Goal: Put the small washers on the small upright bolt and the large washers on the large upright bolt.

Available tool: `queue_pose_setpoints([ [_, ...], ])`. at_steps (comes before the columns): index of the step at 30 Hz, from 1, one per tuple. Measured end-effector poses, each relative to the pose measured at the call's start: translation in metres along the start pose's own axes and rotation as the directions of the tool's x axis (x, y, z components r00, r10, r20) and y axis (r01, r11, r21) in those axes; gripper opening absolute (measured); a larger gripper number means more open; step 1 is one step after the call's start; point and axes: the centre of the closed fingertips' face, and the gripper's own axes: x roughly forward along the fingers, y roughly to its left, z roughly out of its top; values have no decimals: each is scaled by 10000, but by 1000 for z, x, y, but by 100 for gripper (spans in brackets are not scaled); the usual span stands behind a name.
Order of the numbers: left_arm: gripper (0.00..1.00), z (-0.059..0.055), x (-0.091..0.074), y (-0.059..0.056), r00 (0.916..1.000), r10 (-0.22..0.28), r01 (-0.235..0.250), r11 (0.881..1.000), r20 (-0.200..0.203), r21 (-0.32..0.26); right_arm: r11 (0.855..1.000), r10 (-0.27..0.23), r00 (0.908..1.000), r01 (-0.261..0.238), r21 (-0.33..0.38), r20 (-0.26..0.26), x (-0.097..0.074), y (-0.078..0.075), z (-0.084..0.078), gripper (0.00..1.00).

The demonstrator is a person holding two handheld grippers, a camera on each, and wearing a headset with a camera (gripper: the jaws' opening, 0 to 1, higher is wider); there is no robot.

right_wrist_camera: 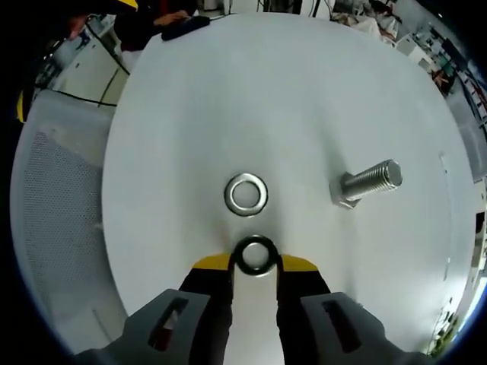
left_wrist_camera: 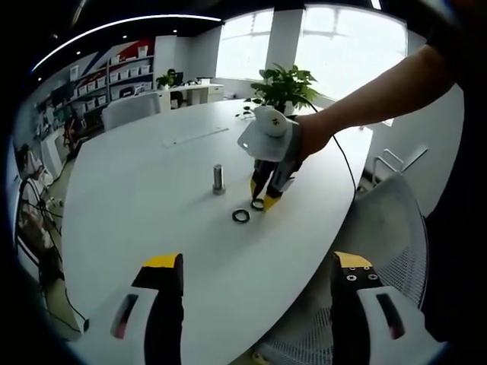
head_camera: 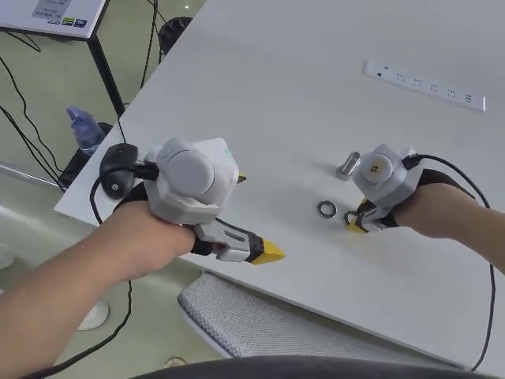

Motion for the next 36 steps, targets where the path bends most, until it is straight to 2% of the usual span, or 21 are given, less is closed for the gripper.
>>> queue_pose_setpoints([
  [9,77,-2,1,-1,9998,-107,110,9998,-191,148,9998,191,9998,-191,-103,-37,0,-1,0,21],
  [17,77,1,-1,4,10000,10,-9,9999,-66,143,9986,340,9992,-347,-390,-192,-6,-3,-10,21],
  [26,77,-3,2,5,9998,11,-9,10000,-178,92,9979,405,9992,-408,-503,-66,-29,-11,-7,21],
  [36,78,0,4,2,9999,-1,3,9999,-103,159,9984,418,9991,-413,-397,110,-57,-24,1,21],
])
